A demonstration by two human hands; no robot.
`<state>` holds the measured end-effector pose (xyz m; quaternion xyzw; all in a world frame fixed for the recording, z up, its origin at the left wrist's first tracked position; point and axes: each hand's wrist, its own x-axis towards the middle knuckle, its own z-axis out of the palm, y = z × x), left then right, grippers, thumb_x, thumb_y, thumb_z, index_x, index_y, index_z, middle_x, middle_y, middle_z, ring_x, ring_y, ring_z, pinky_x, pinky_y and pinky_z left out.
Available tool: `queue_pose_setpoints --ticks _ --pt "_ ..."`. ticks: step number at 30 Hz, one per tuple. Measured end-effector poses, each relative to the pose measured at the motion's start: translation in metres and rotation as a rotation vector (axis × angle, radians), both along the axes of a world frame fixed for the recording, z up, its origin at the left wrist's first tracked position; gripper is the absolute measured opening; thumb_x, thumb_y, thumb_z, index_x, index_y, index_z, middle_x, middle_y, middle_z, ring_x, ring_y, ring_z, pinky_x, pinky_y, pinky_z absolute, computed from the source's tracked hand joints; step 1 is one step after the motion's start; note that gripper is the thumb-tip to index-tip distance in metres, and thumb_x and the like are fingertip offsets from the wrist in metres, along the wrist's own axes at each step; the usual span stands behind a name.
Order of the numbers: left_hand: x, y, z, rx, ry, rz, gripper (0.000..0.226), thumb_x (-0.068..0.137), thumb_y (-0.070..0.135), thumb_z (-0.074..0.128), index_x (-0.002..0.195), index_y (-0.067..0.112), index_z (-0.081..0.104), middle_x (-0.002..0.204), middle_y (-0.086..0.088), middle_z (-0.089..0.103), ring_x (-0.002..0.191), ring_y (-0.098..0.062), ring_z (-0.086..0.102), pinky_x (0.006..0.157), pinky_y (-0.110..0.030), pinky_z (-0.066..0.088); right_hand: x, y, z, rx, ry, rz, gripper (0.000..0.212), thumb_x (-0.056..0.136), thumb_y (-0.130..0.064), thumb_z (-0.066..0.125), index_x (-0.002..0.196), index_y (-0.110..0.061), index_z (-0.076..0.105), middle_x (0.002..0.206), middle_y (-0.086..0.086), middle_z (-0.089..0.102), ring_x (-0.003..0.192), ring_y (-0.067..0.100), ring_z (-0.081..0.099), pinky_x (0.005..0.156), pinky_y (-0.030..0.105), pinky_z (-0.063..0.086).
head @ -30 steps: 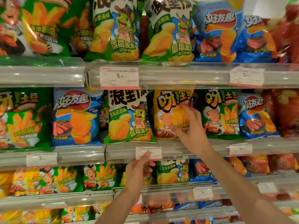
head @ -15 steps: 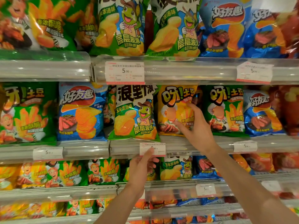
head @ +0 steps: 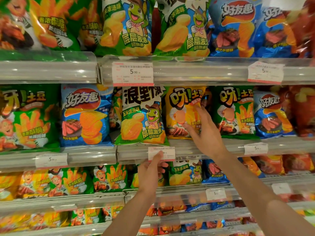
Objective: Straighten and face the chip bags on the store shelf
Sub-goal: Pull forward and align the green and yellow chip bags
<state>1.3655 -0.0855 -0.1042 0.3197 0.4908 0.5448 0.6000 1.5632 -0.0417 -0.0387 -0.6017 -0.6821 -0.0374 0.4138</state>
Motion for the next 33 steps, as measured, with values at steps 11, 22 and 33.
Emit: queue_pose_setpoints --ticks 11,22,33 --pt "-0.009 0.000 -0.006 0.060 0.089 -0.091 0.041 0.095 0.038 0.065 0.084 0.000 0.076 0.068 -0.001 0.075 0.052 -0.006 0.059 0.051 -0.017 0.046 -0.018 -0.047 -0.055 -0.042 -0.133 -0.237 0.073 0.101 -0.057 0.034 0.159 -0.016 0.017 0.167 0.008 0.013 0.155 0.022 0.004 0.125 0.048 0.009" --pt "-0.051 -0.012 -0.039 0.341 0.610 -0.250 0.014 0.099 0.047 0.054 0.100 0.036 0.064 0.099 0.017 0.069 0.091 0.006 0.060 0.079 -0.025 0.049 -0.039 -0.120 -0.109 -0.183 -0.001 -0.180 0.069 0.099 -0.059 0.038 0.158 -0.026 0.021 0.168 -0.004 0.006 0.155 0.015 0.005 0.123 0.044 0.020" --pt "0.008 -0.053 -0.034 0.360 0.708 -0.133 0.021 0.093 0.047 0.054 0.109 0.035 0.062 0.099 0.018 0.067 0.088 0.004 0.062 0.065 -0.012 0.050 0.044 -0.135 -0.114 -0.432 0.153 0.008 0.078 0.086 -0.072 0.034 0.155 -0.044 0.015 0.100 -0.021 0.068 0.073 -0.001 0.065 0.071 0.033 0.059"
